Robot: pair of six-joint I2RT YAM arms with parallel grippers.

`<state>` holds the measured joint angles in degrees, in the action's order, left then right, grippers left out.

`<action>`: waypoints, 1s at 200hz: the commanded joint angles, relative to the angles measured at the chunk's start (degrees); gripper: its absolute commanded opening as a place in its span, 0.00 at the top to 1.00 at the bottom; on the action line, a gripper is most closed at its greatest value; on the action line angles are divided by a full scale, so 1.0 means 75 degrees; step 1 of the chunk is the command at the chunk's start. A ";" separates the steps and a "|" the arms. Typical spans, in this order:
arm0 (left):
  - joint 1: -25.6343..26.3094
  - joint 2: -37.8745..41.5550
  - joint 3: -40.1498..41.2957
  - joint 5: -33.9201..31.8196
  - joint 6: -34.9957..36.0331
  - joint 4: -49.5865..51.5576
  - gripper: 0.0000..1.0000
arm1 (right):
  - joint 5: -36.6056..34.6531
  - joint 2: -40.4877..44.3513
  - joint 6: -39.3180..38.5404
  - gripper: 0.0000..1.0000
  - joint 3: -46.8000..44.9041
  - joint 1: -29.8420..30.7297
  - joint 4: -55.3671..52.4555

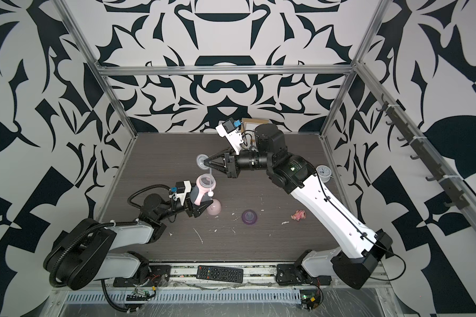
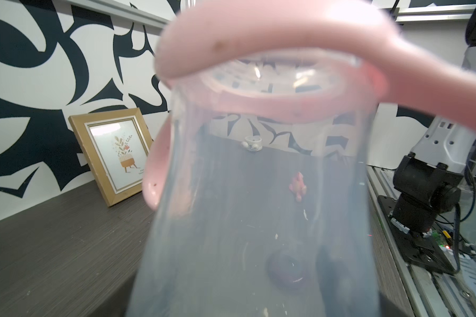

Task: Assemble the baby bottles
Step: Place the straw into the baby bottle.

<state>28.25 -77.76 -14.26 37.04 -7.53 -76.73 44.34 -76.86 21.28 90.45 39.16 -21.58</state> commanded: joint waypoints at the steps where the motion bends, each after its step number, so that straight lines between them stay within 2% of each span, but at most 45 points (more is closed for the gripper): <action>1: 0.0018 0.0129 -0.0184 0.0262 -0.0146 -0.0656 1.00 | 0.0228 -0.0011 0.0126 1.00 0.0346 0.0096 0.0340; 200: 0.0018 0.0571 -0.0076 -0.0016 -0.0126 -0.0293 1.00 | 0.0441 -0.0222 0.0001 1.00 0.0957 0.0297 0.0440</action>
<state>28.25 -74.52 -14.35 37.30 -7.90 -77.69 46.54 -78.70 22.09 95.68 40.97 -20.95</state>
